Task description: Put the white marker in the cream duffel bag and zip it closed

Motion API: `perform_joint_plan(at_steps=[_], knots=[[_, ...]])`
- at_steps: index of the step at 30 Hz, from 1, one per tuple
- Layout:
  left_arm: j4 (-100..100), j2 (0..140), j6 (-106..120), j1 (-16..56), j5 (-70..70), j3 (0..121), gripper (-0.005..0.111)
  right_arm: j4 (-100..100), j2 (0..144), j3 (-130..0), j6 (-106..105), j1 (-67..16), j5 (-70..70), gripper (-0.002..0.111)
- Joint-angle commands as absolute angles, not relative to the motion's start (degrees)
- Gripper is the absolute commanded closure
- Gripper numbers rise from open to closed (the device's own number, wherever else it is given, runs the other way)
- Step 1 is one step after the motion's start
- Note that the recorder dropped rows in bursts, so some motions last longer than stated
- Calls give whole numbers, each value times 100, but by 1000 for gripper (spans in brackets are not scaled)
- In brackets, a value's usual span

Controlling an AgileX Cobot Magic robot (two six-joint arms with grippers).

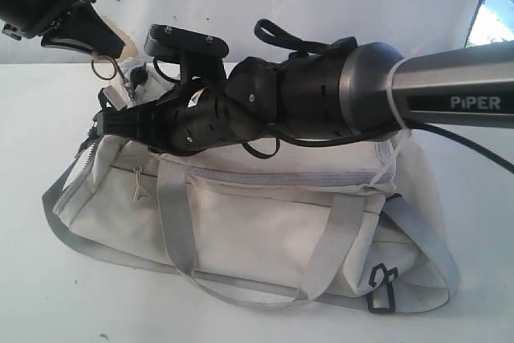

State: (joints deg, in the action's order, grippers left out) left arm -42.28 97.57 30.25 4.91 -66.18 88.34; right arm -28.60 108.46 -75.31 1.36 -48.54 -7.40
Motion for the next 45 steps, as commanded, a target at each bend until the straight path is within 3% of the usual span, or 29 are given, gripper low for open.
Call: perform_joint_plan(at_steps=[1, 32, 45], knots=[[-4113, 9679, 2666, 469, -6190, 8867, 107, -2821, 10906, -7537, -79, -4855, -1190, 108], [-3491, 10408, 2070, 469, -3789, 8890, 107, -2168, 10906, -7537, -769, -4855, -2558, 108], [-3338, 11557, 2112, 469, -3601, 9970, 107, -1681, 10906, -7537, -769, -4858, -2709, 108]])
